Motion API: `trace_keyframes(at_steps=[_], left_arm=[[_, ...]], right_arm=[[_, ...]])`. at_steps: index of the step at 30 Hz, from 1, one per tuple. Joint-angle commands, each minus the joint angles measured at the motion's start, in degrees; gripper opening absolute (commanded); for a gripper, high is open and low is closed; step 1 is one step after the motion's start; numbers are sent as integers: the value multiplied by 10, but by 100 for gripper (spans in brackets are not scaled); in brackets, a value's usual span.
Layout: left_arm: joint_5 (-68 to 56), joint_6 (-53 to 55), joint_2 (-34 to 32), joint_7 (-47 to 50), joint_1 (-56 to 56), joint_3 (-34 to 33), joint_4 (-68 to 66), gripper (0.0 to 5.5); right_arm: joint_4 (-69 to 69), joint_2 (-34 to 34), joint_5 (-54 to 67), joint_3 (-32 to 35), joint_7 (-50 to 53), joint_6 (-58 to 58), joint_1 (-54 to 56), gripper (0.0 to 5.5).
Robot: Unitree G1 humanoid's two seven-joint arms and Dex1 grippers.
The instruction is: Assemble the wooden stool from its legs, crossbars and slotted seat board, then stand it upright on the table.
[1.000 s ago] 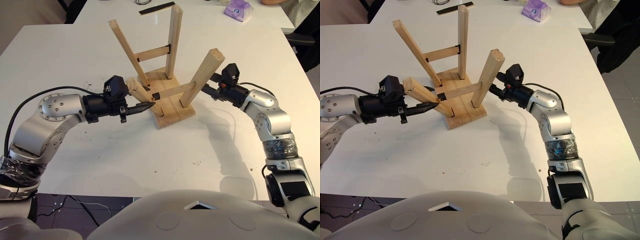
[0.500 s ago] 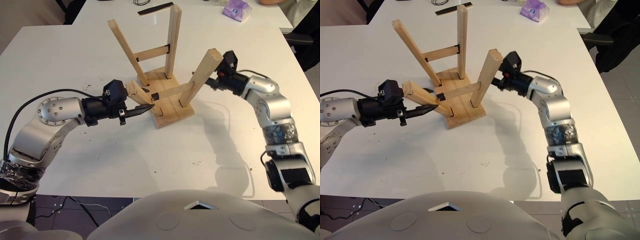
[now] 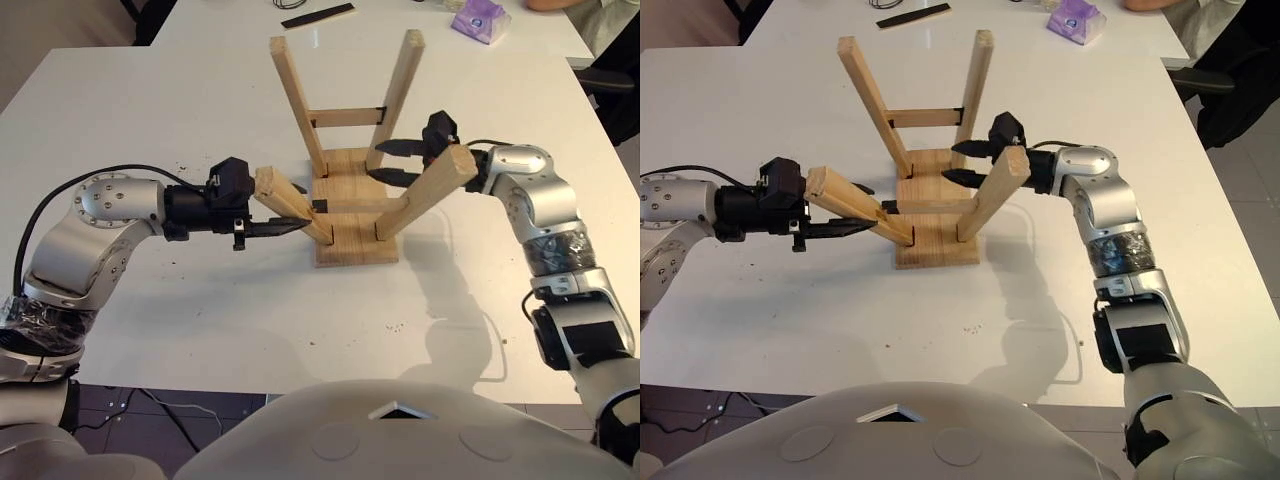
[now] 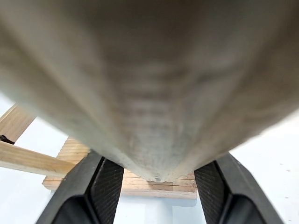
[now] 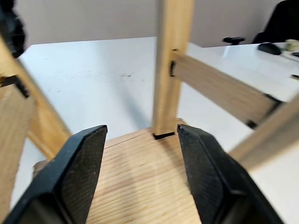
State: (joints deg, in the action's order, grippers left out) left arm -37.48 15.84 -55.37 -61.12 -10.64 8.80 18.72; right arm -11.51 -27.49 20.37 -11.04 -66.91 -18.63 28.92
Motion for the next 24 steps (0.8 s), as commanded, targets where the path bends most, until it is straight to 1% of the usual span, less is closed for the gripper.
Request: trace_keyframes(at_steps=[1, 5, 9, 13, 16, 21, 24], left_arm=[[78, 80, -20, 32, 55, 44, -13, 205], [90, 108, -9, 50, 28, 57, -15, 208], [134, 125, 13, 72, -32, 96, -46, 208], [155, 143, 35, 84, -71, 134, -42, 208], [156, 152, 41, 96, -74, 146, -32, 208], [163, 156, 49, 114, -48, 165, -15, 208], [162, 149, 52, 124, -36, 162, -12, 208]], right_arm=[[146, -19, 44, -68, -74, -57, -81, 277], [190, -25, 42, -88, -74, -67, -95, 277], [185, -15, 32, -91, -61, -59, -88, 277], [192, -13, 31, -94, -58, -54, -90, 277], [195, -9, 30, -93, -51, -52, -88, 277], [205, -2, 40, -89, -50, -57, -89, 277], [206, -1, 38, -89, -50, -54, -92, 277]])
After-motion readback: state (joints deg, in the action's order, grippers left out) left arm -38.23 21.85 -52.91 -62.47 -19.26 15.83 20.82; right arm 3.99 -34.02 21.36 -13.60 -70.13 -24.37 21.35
